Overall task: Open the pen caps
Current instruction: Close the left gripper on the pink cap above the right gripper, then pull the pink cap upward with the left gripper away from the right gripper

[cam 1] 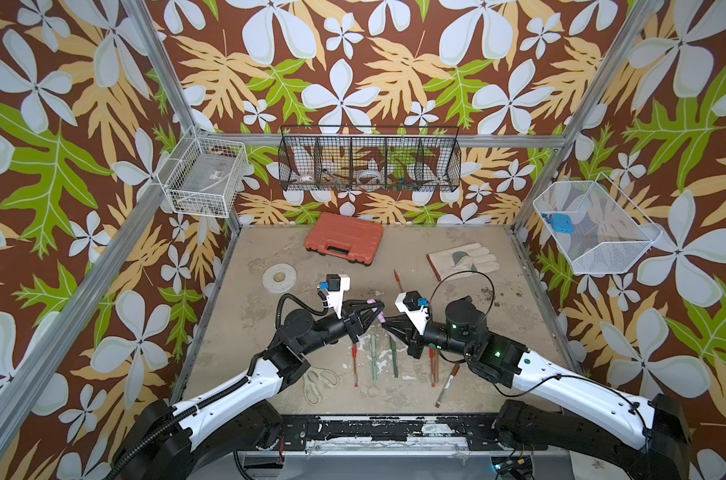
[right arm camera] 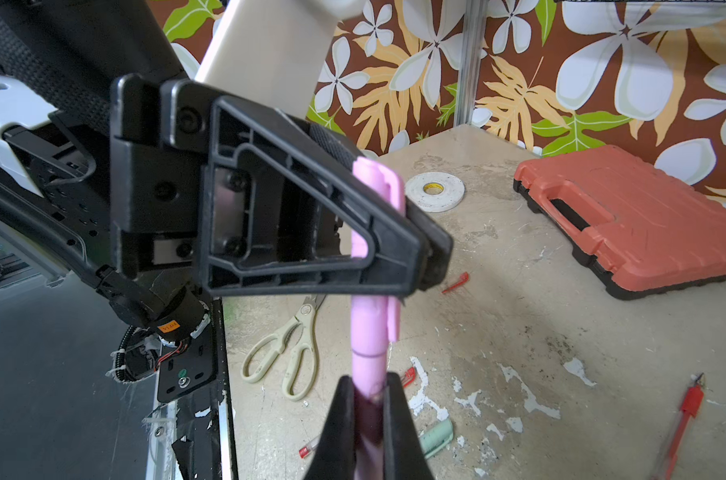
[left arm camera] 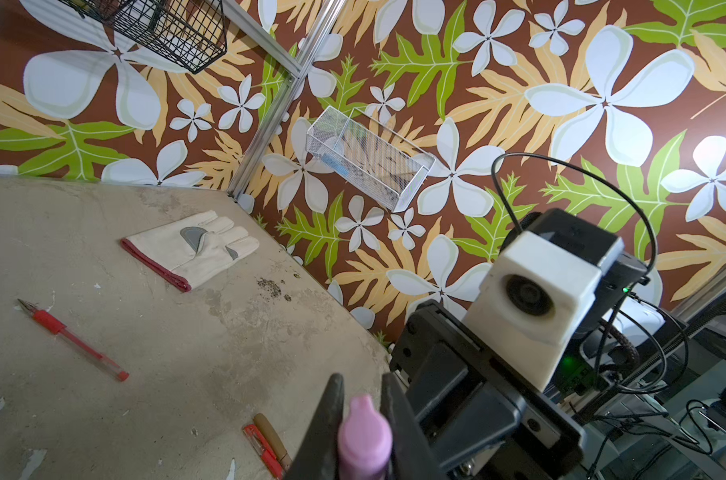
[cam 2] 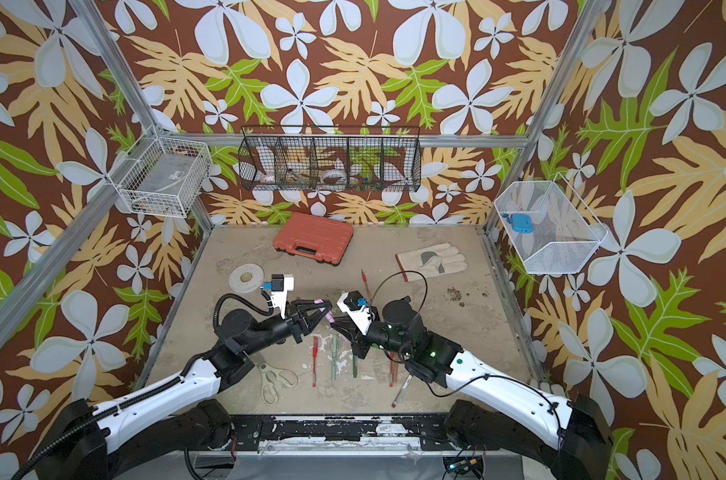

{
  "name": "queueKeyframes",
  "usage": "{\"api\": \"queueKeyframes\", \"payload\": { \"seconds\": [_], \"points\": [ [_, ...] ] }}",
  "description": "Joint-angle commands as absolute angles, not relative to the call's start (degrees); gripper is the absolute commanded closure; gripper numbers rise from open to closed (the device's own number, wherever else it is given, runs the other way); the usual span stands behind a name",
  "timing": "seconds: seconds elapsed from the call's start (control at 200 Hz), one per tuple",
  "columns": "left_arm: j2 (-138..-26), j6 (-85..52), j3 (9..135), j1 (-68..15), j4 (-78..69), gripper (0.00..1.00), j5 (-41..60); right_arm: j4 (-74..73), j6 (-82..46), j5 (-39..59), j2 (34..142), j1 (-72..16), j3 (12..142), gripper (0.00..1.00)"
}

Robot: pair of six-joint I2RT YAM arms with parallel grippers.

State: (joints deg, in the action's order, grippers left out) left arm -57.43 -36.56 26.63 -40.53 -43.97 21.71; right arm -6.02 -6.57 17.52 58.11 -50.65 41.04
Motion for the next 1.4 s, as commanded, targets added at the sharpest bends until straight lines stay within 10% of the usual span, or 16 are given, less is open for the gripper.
{"api": "queueKeyframes", "payload": {
  "seconds": [0.0,0.2,0.345,1.396],
  "points": [
    [-57.6,-36.5,27.0,-40.5,-46.1,0.96,22.2,-7.1,-5.8,16.7,58.2,-50.8,41.5,0.92],
    [-56.2,-35.7,26.5,-40.4,-46.1,1.0,21.8,-6.5,-5.7,15.2,57.8,-50.7,41.2,0.56],
    [-54.9,-33.9,25.9,-40.4,-46.6,1.0,22.7,-6.9,-5.8,16.0,56.7,-50.7,40.7,0.48],
    [-59.6,-34.5,25.9,-41.0,-54.7,1.0,32.7,-8.4,-7.4,30.5,60.2,-47.8,41.5,0.92]
  ]
}}
